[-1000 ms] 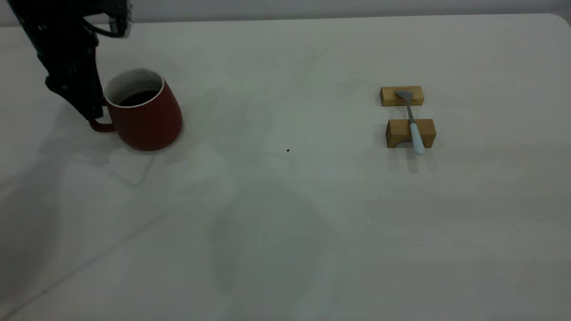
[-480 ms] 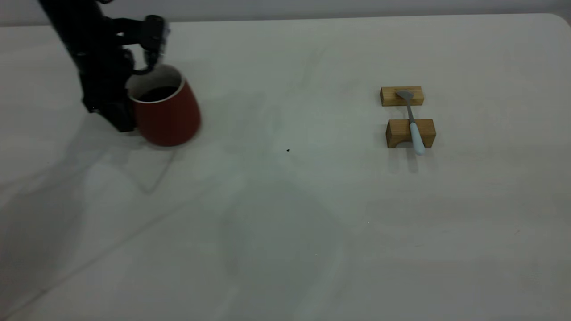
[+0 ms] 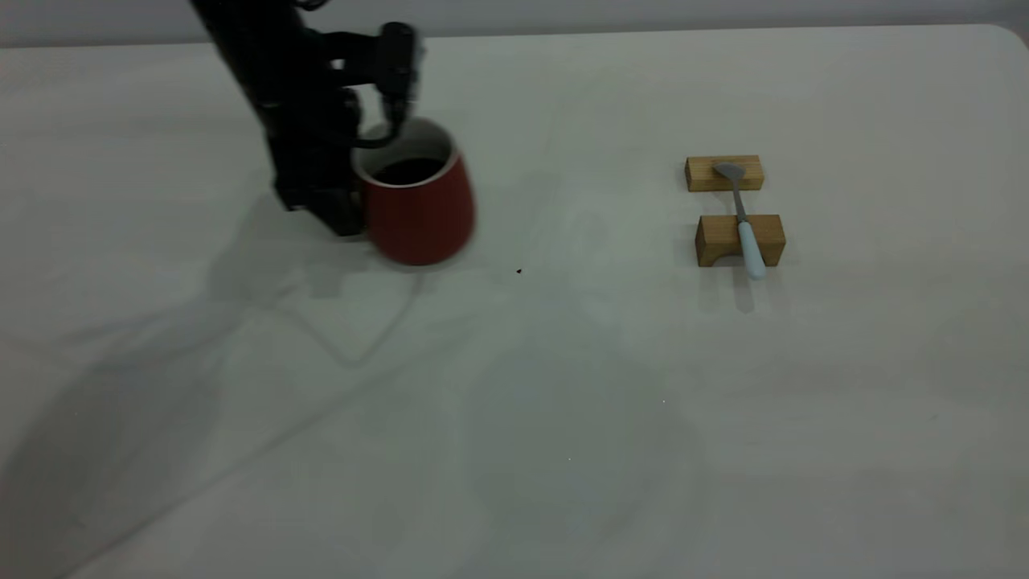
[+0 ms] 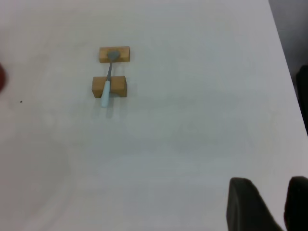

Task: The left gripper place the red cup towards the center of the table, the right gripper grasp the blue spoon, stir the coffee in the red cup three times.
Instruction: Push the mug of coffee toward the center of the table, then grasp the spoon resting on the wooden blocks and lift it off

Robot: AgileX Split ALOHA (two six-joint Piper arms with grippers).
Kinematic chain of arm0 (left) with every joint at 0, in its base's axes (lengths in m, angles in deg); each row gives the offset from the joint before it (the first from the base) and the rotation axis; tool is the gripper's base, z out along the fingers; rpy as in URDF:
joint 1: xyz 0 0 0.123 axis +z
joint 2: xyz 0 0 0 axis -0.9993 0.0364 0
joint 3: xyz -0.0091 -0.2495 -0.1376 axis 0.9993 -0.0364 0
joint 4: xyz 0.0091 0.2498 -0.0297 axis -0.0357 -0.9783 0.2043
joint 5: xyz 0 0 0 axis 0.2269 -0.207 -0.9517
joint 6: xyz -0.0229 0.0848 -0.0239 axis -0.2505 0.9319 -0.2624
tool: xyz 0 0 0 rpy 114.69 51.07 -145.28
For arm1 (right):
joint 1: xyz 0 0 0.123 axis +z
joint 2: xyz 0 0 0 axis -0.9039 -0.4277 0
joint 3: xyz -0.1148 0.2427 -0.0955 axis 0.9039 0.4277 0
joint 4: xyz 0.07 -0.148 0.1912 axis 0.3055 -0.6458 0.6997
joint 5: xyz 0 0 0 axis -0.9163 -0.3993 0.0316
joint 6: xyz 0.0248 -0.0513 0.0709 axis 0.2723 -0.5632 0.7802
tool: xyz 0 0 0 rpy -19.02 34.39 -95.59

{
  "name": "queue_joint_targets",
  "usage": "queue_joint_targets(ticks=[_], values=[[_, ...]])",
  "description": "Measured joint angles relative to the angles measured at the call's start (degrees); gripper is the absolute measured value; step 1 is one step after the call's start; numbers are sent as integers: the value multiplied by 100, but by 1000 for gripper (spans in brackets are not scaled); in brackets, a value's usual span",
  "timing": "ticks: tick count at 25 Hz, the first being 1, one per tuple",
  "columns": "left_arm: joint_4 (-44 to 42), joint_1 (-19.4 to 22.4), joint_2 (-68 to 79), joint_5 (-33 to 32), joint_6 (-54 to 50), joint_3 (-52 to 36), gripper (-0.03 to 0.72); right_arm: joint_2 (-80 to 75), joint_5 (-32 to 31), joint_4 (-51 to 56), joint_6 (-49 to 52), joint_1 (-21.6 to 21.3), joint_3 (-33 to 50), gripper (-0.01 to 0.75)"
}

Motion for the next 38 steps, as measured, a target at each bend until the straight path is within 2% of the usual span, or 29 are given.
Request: queue_joint_targets(ticks=[5,11,20,25,29,34,38], values=[[262,-287,6,349,0,0,555,0,0,0,0,0,0,237],[270,-341,-23,366,-37,0,555,0,0,0,0,0,0,237],[265,-341,-1543,-818,-1164,0,555,0,0,0,0,0,0,237],[265,-341,-3085,-1322,-2578,0,555,0,0,0,0,0,0,237],[258,-341,-4210,-1777,-4435,0,555,0,0,0,0,0,0,237],[-274,-336,-5039,-3245,-6209,0,555,0,0,0,0,0,0,237],[-674,-324,-5466,-3341,-7103,-149,555,0,1,0,0,0,0,237]])
